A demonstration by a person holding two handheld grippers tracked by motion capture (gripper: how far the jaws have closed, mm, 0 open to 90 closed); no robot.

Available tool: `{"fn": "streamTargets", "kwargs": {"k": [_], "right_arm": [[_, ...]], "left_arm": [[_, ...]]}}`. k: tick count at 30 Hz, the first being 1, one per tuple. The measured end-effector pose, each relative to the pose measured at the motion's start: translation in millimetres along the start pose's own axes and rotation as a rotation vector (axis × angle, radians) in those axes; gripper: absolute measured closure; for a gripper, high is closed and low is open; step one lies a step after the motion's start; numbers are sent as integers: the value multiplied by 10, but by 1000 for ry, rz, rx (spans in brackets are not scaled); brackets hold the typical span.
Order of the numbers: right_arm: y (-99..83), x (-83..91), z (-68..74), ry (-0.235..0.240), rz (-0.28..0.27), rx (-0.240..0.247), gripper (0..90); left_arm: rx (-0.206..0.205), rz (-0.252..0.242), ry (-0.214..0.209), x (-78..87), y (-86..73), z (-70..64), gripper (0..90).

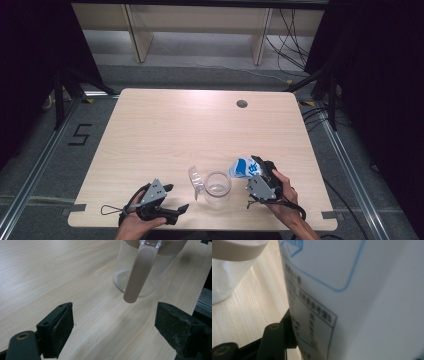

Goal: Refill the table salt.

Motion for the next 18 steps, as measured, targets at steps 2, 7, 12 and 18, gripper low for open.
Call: {"fn": "streamTargets", "kwargs": {"k": [2,7,12,18], "right_arm": [[0,0,-1,-2,1,2,457],[5,5,-16,-10,6,26,457],[16,17,-24,-30,11,50,459],[40,34,-4,-43,26,92,461]], "left_arm": [[-7,1,-1,-1,3,9,152],[0,-1,-2,-8,0,2,152],[-3,5,1,-2,-2,4,152],[6,6,0,-4,-6,-2,152]]}}
Point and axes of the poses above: each handheld gripper's, and its own axes: x roughly backward along the jaws, y roughly out of its top, z roughly to its left, the point moved 7 cm from there along -x, roughly forward along the jaws, and after that the axes turned 13 degrees about x, right-handed, at the moved point
